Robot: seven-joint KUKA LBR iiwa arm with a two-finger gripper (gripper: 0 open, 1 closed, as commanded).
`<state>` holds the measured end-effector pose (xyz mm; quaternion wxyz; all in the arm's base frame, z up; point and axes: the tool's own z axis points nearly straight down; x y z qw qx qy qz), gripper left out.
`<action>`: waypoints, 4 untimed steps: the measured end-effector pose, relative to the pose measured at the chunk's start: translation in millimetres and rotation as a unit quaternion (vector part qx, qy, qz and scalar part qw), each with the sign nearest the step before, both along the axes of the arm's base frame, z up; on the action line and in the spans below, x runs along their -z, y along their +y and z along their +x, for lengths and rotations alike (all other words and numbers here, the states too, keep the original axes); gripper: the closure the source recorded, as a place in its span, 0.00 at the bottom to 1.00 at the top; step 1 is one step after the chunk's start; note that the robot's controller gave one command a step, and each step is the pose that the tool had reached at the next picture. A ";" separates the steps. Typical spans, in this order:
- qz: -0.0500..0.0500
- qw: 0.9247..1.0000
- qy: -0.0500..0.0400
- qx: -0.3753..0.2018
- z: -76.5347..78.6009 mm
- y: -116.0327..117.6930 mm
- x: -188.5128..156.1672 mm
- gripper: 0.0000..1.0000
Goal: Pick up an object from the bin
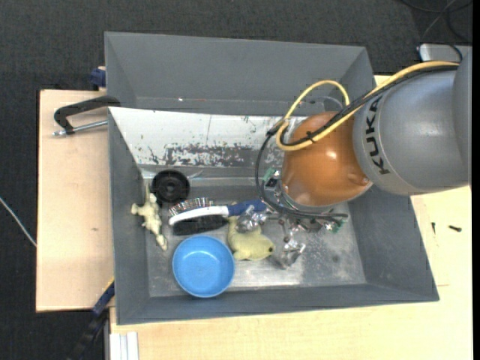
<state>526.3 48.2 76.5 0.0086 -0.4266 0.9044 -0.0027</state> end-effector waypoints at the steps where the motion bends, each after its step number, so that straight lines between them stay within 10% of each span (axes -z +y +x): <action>1: 0.003 1.000 -0.003 -0.002 1.0 3.1 -1.3 1.00; 2: -0.001 1.000 0.006 -0.001 -3.2 -0.8 2.2 0.00; 3: 0.003 1.000 -0.001 -0.002 -0.2 3.4 -0.2 1.00; 4: 0.000 1.000 0.002 0.001 -0.2 2.7 -152.0 1.00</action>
Offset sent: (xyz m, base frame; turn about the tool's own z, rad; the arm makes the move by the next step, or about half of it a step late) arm 0.0000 0.0000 0.0000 0.0000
